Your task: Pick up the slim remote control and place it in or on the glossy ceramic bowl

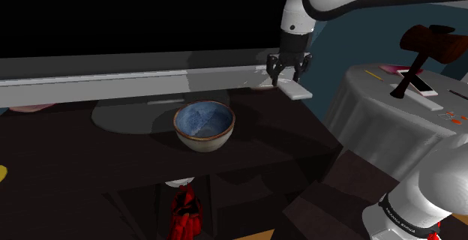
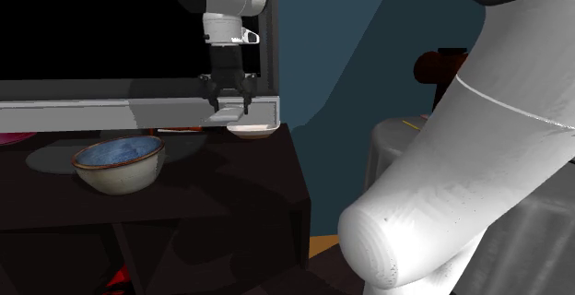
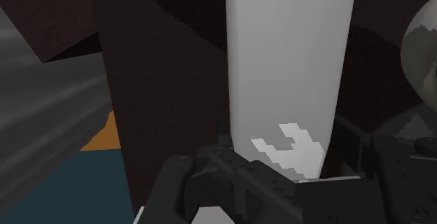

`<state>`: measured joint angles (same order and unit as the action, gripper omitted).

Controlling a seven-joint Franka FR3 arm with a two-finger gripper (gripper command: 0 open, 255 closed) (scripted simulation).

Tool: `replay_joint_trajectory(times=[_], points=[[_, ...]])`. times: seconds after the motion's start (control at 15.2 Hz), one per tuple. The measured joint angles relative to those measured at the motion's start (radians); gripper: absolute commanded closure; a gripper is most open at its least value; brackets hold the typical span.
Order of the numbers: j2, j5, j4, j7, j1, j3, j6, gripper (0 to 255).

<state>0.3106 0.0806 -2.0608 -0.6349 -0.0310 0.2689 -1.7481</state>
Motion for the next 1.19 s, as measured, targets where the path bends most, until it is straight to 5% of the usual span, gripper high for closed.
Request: replay_joint_trajectory(times=[0.73, 1.19], points=[[-0.307, -0.078, 0.327, -0.281, 0.085, 0.17, 0.029, 255], [-0.566, -0.2, 0.627, -0.464, 0.205, 0.236, 0.101, 255]])
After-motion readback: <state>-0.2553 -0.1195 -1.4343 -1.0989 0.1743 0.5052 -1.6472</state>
